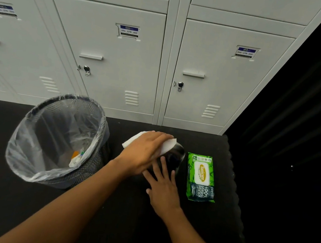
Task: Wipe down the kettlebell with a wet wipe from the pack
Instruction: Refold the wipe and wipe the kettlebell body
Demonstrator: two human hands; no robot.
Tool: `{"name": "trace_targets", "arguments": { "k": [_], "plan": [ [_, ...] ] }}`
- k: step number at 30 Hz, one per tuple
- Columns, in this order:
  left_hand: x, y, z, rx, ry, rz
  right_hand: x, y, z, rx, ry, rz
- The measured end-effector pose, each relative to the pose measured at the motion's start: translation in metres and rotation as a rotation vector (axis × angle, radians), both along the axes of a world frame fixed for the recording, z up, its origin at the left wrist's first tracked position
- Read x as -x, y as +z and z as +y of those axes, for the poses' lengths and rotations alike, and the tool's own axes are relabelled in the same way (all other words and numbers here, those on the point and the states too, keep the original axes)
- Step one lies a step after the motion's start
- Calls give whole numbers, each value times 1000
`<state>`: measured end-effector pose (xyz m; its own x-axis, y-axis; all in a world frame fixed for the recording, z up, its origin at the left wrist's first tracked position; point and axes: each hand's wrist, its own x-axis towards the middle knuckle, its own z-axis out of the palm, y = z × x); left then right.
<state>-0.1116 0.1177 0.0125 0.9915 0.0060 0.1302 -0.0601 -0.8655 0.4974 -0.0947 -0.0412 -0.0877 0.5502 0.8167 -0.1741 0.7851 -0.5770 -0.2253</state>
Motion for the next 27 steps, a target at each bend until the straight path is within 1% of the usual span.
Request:
{"name": "trace_targets", "arguments": {
  "k": [3,6,8,10,12,13,15,18,21,22,23,25,26,27],
  "plan": [
    [3,-12,18,-50,56,19,-1,4,0,5,13,9],
    [-3,-13,17,-21,145,55,-2,5,0,16,13,3],
    [-4,-13,9,-73,220,-18,-1,3,0,28,15,-2],
    [0,-16,0,-180,377,-113,-1,2,-1,27,19,-11],
    [7,-19,-8,-224,521,-168,-1,1,-1,24,20,-6],
    [10,-21,-13,-232,532,-175,-1,1,-1,21,18,-4],
    [11,-24,-20,-260,453,-146,-1,0,0,18,10,-5],
    [2,-20,-23,-268,266,-43,0,-2,0,17,2,9],
    [-8,-13,-17,-277,109,-22,0,-3,0,10,-9,-1],
    [-10,-12,-14,-274,104,-17,0,-3,1,15,-8,-2],
    [-8,-12,-11,-248,160,-12,0,-3,1,21,-5,-2],
    [1,-14,-11,-170,400,-17,1,-3,1,26,-3,-4],
    [6,-16,-13,-162,501,-28,1,-3,1,18,-6,-9],
    [11,-17,-16,-179,544,-33,1,-4,1,9,-10,-15]
  ]
}}
